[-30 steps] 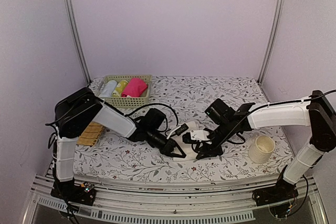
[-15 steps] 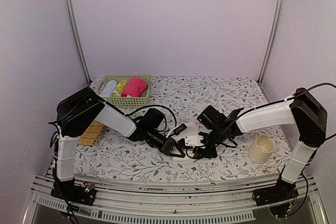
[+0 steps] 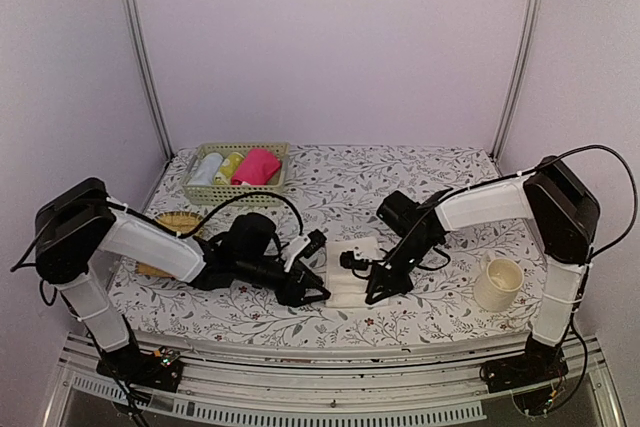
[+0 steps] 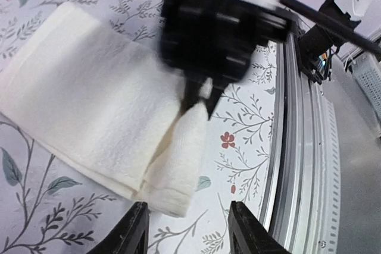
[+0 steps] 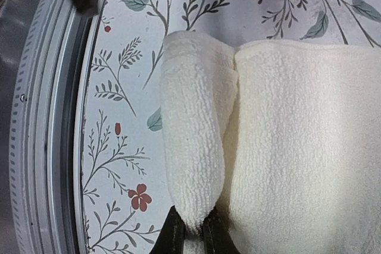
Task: Roll the towels
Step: Roll the towel at the center of the board.
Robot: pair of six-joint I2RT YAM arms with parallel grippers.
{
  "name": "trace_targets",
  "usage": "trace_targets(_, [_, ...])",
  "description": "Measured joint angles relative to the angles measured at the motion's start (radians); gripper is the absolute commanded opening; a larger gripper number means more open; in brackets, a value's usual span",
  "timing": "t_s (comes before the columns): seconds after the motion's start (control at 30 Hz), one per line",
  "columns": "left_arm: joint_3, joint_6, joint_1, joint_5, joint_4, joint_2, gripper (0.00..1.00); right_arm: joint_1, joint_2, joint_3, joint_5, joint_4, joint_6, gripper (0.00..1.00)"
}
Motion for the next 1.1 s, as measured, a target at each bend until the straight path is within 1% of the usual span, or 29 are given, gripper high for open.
trace_targets(0.07, [-0.042,0.083,-0.074,-0.107,0.023,-0.051,0.48,-0.04,0.054,0.039,-0.087,-0.052,0.0,0.03])
trace_targets(0.2, [-0.043,0.245,-0.176,-0.242,0.042,-0.046,0.48,-0.099,0.136,0.093,-0.225,-0.143,-0.006,0.03])
trace_targets(0.23, [-0.041,0.249,-0.184,-0.249,0.042,-0.043,0.48,-0.113,0.158,0.111,-0.253,-0.172,-0.01,0.03])
trace_targets(0.43, [0.063,0.426,-0.206,-0.349,0.04,0.047,0.48,-0.154,0.252,0.179,-0.365,-0.291,-0.039,0.03])
trace_targets(0.6, [0.182,0.553,-0.245,-0.389,0.0,0.133,0.44,-0.158,0.281,0.205,-0.389,-0.348,-0.053,0.04])
trace_targets(0.77, [0.24,0.613,-0.25,-0.399,-0.052,0.193,0.4,-0.158,0.291,0.213,-0.397,-0.38,-0.058,0.04])
trace_targets(0.9, [0.262,0.637,-0.25,-0.401,-0.081,0.241,0.34,-0.158,0.296,0.216,-0.401,-0.392,-0.059,0.05])
trace_targets(0.97, [0.266,0.644,-0.251,-0.405,-0.086,0.258,0.29,-0.158,0.296,0.216,-0.4,-0.396,-0.058,0.06])
trace_targets(1.03, [0.27,0.648,-0.251,-0.407,-0.088,0.261,0.19,-0.158,0.296,0.216,-0.4,-0.401,-0.058,0.1])
trace_targets(1.07, [0.272,0.649,-0.251,-0.409,-0.092,0.261,0.15,-0.158,0.296,0.216,-0.4,-0.402,-0.058,0.13])
trace_targets(1.1, [0.275,0.65,-0.251,-0.41,-0.095,0.261,0.12,-0.158,0.296,0.216,-0.4,-0.404,-0.058,0.19])
